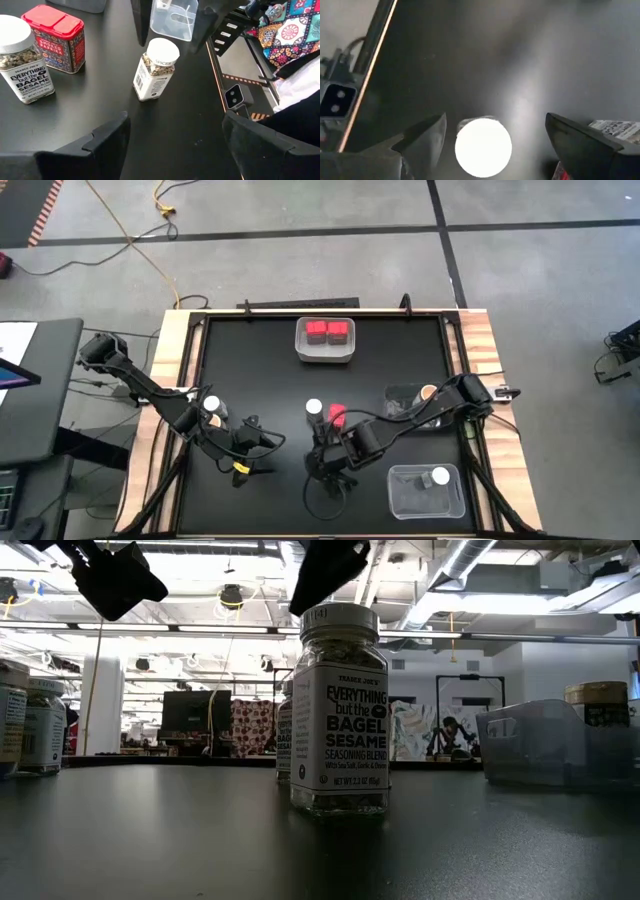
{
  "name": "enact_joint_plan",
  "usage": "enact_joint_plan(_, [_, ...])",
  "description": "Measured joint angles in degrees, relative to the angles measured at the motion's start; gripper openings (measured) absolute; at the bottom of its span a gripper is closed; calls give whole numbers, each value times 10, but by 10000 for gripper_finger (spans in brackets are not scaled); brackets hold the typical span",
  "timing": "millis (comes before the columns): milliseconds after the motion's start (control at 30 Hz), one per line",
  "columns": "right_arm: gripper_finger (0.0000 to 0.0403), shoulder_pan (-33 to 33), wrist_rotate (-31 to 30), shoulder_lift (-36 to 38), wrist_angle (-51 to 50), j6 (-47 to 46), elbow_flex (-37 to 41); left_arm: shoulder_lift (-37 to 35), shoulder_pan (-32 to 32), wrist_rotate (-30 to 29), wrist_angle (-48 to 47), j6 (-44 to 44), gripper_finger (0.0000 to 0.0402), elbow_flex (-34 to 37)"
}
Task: Sort spices by type
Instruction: Put the bottom right white seasoning bottle into the transparent bin
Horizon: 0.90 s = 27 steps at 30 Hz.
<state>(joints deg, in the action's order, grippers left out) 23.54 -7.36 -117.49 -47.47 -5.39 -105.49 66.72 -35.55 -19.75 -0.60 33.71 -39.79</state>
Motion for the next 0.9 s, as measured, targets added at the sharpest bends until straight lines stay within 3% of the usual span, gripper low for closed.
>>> enact_joint_plan(533, [367,-1,34,-1,37,46,67,0,0,0,0,0,303,0])
enact_joint_plan(900, [330,-16,73,-39,51,38,64,0,0,-8,1,0,303,0])
